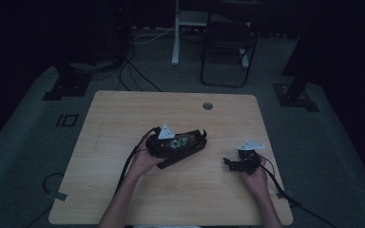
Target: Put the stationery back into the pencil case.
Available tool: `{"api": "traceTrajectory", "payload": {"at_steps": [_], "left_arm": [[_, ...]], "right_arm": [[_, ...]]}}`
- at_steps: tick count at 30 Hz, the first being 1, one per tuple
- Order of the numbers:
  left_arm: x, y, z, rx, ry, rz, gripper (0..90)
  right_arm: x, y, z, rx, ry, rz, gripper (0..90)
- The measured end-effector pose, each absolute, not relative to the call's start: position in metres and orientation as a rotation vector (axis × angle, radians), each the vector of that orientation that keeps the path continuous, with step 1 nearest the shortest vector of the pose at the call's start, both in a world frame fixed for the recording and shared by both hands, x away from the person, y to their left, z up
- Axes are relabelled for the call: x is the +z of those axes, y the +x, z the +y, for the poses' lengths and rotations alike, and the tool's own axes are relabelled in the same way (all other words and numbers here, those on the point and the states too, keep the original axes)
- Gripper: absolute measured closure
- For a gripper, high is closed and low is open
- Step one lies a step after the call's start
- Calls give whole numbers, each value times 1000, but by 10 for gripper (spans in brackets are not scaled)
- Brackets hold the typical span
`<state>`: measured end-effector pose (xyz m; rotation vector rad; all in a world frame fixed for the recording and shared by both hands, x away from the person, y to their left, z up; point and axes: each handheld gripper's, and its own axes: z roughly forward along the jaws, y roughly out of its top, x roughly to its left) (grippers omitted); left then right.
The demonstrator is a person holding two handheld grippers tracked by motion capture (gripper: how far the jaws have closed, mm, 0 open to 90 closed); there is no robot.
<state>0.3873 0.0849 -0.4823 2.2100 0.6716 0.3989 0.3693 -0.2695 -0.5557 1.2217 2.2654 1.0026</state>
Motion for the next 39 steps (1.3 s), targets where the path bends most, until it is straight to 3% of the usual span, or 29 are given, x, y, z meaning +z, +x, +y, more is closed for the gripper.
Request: {"api": "traceTrajectory", "payload": {"at_steps": [10, 30, 39], "left_arm": [[-484, 388, 85, 381, 2206, 672, 410], [-462, 376, 106, 413, 2117, 701, 164], [-455, 366, 132, 448, 2050, 737, 157]], "right_arm": [[-556, 369, -269, 1003, 1219, 2267, 184], [-556, 369, -269, 1004, 1219, 2267, 184], [-556, 369, -269, 1003, 1217, 2268, 184]]}}
